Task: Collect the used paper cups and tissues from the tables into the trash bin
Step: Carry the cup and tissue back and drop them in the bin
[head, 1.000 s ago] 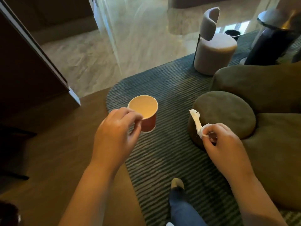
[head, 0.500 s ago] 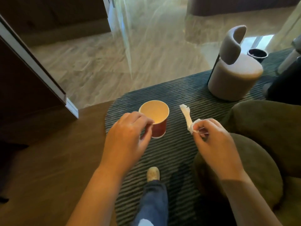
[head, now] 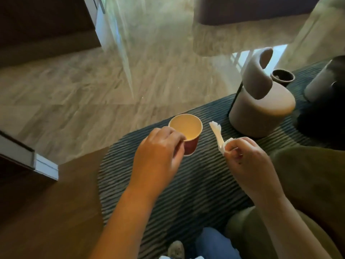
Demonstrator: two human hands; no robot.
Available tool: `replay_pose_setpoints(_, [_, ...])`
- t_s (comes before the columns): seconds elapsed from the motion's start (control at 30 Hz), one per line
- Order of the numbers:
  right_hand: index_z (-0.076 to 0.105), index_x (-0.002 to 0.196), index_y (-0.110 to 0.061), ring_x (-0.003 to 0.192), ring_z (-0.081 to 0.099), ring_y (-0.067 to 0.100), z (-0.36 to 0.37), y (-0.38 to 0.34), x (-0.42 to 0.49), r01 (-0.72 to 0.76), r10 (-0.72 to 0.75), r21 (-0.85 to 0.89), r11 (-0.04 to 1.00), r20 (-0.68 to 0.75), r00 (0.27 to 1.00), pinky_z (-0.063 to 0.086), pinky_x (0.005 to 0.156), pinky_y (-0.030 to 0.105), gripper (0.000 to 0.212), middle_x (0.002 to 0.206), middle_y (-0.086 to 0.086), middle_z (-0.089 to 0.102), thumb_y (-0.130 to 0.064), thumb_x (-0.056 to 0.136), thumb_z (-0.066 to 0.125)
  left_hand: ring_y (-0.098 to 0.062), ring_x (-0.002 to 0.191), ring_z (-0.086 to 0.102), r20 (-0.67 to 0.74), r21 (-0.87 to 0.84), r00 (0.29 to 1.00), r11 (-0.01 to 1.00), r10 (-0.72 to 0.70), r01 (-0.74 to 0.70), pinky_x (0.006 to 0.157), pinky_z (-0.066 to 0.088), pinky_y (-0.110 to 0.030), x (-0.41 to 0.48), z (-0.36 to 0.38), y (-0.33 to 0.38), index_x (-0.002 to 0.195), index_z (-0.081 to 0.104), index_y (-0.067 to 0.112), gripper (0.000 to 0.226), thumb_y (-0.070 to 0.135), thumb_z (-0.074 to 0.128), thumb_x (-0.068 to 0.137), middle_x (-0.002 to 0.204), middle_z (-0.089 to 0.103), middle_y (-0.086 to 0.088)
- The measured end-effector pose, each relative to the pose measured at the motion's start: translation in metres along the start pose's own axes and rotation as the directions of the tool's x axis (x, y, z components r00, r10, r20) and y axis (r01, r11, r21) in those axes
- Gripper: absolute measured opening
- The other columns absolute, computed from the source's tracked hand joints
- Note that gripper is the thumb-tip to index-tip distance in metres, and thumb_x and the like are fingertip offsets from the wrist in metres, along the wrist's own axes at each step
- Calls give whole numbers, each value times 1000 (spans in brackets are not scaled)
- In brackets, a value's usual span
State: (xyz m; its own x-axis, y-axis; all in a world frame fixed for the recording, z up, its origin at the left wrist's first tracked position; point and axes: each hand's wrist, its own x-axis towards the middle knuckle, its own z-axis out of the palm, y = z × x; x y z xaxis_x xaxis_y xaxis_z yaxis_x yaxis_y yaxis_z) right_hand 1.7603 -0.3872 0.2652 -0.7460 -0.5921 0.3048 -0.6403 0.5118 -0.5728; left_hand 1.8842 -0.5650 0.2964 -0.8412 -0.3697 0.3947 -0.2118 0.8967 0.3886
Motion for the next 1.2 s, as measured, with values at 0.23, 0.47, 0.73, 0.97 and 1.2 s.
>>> replay_pose_setpoints(0.23, [64, 91, -18, 77, 61, 4, 29, 91, 143, -152, 153, 37, 988, -6, 988, 51, 66, 18, 8, 92, -11, 57, -20, 83, 66, -12, 82, 53, 37, 44, 999, 999, 17, -19, 66, 41, -22, 153, 73, -45, 94, 67, 18, 12, 21, 65, 82, 93, 63, 6])
replay_pose_setpoints(0.47, [65, 90, -19, 76, 59, -1, 30, 175, 325, -189, 192, 77, 979, -43, 980, 47, 65, 6, 9, 89, -12, 57, -17, 82, 69, -13, 81, 60, 69, 105, 994, 990, 84, -91, 64, 49, -23, 348, 137, -54, 93, 69, 19, 15, 20, 71, 79, 94, 65, 5])
replay_pose_setpoints(0.73, [66, 94, -15, 78, 61, 2, 55, 222, 515, -138, 139, 93, 986, -9, 990, 46, 64, 10, 14, 93, -8, 59, -21, 82, 67, -13, 83, 59, 77, 44, 993, 995, 85, -89, 63, 48, -22, 509, 205, -102, 91, 68, 18, 12, 18, 70, 80, 92, 65, 6])
replay_pose_setpoints(0.97, [66, 91, -14, 76, 62, 5, 104, 276, 672, -190, 193, 70, 979, -35, 981, 53, 67, 19, 9, 89, -8, 59, -18, 83, 67, -14, 81, 60, 81, 38, 990, 992, 119, -123, 65, 53, -26, 672, 265, -180, 91, 69, 18, 13, 17, 71, 79, 91, 65, 6])
replay_pose_setpoints(1.2, [66, 91, -14, 73, 62, 5, 121, 311, 815, -247, 251, 45, 968, -120, 961, 50, 66, 10, 11, 91, -7, 61, -19, 82, 69, -14, 82, 62, 119, -22, 959, 966, 257, -256, 59, 53, -26, 850, 324, -215, 89, 69, 19, 10, 19, 69, 79, 91, 65, 8])
